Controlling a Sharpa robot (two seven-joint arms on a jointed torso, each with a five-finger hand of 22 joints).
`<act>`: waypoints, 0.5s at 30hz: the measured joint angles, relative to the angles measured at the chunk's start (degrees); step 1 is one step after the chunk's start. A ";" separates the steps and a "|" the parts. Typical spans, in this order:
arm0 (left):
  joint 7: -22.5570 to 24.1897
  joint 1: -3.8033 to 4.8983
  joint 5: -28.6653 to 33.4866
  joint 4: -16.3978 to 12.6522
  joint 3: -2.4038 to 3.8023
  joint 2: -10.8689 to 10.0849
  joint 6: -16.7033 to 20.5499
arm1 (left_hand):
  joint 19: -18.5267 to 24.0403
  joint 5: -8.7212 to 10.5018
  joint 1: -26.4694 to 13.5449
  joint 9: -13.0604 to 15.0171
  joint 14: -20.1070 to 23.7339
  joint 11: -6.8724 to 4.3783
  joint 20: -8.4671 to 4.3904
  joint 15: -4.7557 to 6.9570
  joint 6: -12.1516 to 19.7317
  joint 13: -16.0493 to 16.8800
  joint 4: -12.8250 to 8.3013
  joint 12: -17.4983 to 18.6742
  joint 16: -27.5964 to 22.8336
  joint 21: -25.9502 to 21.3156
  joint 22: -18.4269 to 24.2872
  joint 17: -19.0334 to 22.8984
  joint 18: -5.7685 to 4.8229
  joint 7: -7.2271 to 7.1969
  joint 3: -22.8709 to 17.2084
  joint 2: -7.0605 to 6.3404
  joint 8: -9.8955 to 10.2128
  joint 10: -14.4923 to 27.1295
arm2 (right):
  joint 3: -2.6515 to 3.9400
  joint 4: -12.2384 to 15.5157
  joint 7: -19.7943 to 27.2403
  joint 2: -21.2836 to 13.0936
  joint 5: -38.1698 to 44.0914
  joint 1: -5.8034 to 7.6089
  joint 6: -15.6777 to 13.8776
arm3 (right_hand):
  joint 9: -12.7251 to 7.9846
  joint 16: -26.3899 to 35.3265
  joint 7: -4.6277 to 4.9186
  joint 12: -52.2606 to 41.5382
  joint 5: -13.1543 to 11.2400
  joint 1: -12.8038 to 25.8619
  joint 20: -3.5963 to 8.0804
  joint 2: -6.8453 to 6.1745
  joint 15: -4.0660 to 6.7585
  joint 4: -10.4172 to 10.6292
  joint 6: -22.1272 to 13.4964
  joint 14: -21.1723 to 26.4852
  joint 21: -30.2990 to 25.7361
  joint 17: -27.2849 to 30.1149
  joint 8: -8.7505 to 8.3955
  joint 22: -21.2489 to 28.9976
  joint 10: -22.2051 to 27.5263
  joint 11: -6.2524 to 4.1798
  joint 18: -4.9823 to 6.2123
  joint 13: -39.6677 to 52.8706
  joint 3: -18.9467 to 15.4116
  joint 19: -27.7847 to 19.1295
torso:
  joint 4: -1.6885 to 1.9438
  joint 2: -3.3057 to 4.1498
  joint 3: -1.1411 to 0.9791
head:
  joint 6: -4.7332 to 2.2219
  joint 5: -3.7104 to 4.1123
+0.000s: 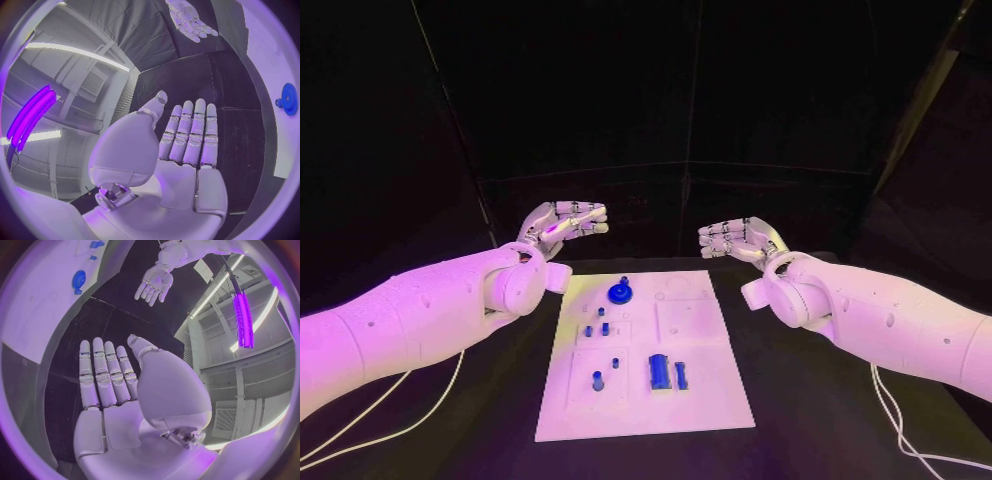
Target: Assemble the parts on the task board
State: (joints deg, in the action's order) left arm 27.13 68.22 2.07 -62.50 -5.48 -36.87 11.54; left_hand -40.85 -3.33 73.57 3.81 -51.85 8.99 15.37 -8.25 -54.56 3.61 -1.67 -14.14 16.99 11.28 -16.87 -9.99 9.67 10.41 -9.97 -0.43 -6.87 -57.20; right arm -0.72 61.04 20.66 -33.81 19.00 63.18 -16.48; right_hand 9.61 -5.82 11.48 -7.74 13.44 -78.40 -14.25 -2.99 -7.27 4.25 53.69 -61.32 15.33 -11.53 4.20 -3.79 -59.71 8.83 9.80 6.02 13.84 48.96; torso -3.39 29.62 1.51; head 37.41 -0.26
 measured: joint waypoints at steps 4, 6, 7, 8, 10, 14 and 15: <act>0.46 -0.43 1.60 2.67 0.02 1.79 0.89 | 0.60 0.00 0.69 0.00 -0.86 0.34 0.60 -0.77 -0.32 0.00 -0.09 2.60 -3.67 -1.52 1.89 1.79 0.00 0.32 0.94 0.69 0.85 0.28 | 0.20 -2.78 1.55 1.80 -0.99 -0.04 1.17 | -0.80 0.87 -0.07 0.44 -0.03 0.29 -0.12 0.30 -0.21 -0.41 0.09 -0.21 -0.94 1.10 -0.23 0.02 -0.08 0.08 0.00 -1.28 -0.14 0.12 | 0.05 -0.42 -0.19 | -0.83 -0.25; 0.65 -0.68 2.43 3.84 0.03 2.40 1.41 | 0.60 0.00 1.03 0.00 -1.38 0.54 0.60 -0.60 -0.52 0.00 -0.14 3.37 -4.73 -1.73 2.47 2.29 0.00 0.12 1.05 1.03 1.08 0.08 | 0.22 -3.89 2.21 2.69 -1.44 -0.04 1.73 | -0.93 0.90 -0.07 0.44 -0.03 0.30 -0.20 0.31 -0.20 -0.44 0.09 -0.20 -0.94 1.29 -0.23 0.02 -0.10 0.10 0.00 -1.49 -0.17 0.20 | 0.05 -0.59 -0.30 | -1.28 -0.26; 0.63 -0.72 2.47 3.83 0.03 2.37 1.47 | 1.35 0.10 0.14 -0.26 -0.78 0.56 0.27 -0.53 0.23 -0.22 0.11 3.74 -5.11 -1.91 2.83 2.54 0.00 -0.05 1.30 1.01 1.14 1.11 | 0.22 -3.80 2.20 2.73 -1.44 -0.05 1.74 | -1.15 1.31 -0.25 0.56 -0.43 1.88 0.00 0.56 -0.16 -0.76 -0.42 0.50 -1.27 1.54 -0.57 0.23 0.32 0.03 0.00 -1.83 -0.50 -0.26 | 0.05 -0.60 -0.32 | -1.32 -0.27; 0.57 -0.74 2.47 3.71 0.03 2.28 1.49 | 2.73 0.56 -2.41 -0.72 1.10 0.21 -0.26 -0.23 2.13 -0.67 0.38 4.15 -5.63 -2.22 3.36 2.83 0.00 -0.36 1.62 0.89 1.49 3.09 | 0.22 -3.64 2.19 2.68 -1.44 -0.09 1.73 | -1.46 1.89 -0.58 0.91 -0.93 4.71 0.46 0.87 0.11 -1.23 -2.21 2.56 -1.86 1.90 -1.07 0.67 2.40 -0.27 0.00 -2.33 -0.96 -1.95 | 0.05 -0.60 -0.31 | -1.30 -0.27; 0.50 -0.77 2.46 3.24 0.07 2.12 1.57 | 5.68 1.34 -8.03 -1.55 5.09 -0.53 -1.39 0.46 6.22 -1.47 0.75 4.94 -6.53 -3.01 4.41 3.39 0.00 -1.08 2.26 0.76 2.68 7.31 | 0.20 -3.23 2.11 2.36 -1.44 -0.18 1.64 | -2.11 2.98 -1.44 1.44 -1.95 10.66 1.61 1.46 0.71 -2.14 -6.32 7.21 -2.95 2.68 -1.96 1.52 6.98 -0.97 0.00 -3.37 -1.87 -5.69 | 0.12 -0.56 -0.32 | -1.27 -0.27; 0.47 -1.30 2.34 0.84 0.59 1.41 2.36 | 11.35 2.19 -18.62 -2.70 12.65 -1.90 -3.68 1.71 14.04 -2.55 1.26 6.44 -8.23 -4.34 6.44 4.51 -1.29 -2.63 3.48 0.61 4.77 15.35 | 0.20 -1.06 2.07 1.11 -1.74 -0.39 0.86 | -3.27 4.40 -2.97 2.72 -3.75 21.19 3.58 2.24 1.76 -3.23 -13.69 15.66 -4.88 4.04 -3.05 2.64 15.21 -2.20 -1.39 -4.68 -3.71 -12.45 | 0.70 -0.15 -0.52 | -1.77 -0.15; 0.47 -1.51 2.31 -0.01 0.75 1.14 2.69 | 12.51 2.33 -20.78 -2.84 14.18 -2.18 -4.12 1.98 15.63 -2.68 1.28 6.72 -8.57 -4.64 6.83 5.04 -1.29 -2.93 3.76 0.58 5.09 17.00 | 0.21 -0.21 2.08 0.75 -1.92 -0.46 0.54 | -3.50 4.62 -3.31 3.34 -4.12 23.41 4.00 2.35 2.24 -3.34 -15.25 17.45 -5.25 4.35 -3.10 2.81 16.94 -2.47 -1.39 -4.88 -4.10 -13.87 | 1.04 0.05 -0.63 | -2.02 -0.07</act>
State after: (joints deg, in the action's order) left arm 27.60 66.71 4.38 -62.52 -4.73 -35.73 14.23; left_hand -28.35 -1.01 52.79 0.97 -37.67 6.81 11.25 -6.28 -38.93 0.93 -0.39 -7.42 8.42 6.64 -10.04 -4.95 8.38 7.48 -6.21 0.15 -1.78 -40.20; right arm -0.52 60.83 22.74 -33.05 17.09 62.72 -15.94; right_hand 6.11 -1.20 8.17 -4.41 9.31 -54.99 -10.24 -0.65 -5.03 0.91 38.44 -43.87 10.08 -7.18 1.10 -0.99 -42.78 6.37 8.42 1.14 9.75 35.09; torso -2.35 29.67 0.87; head 35.39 -0.34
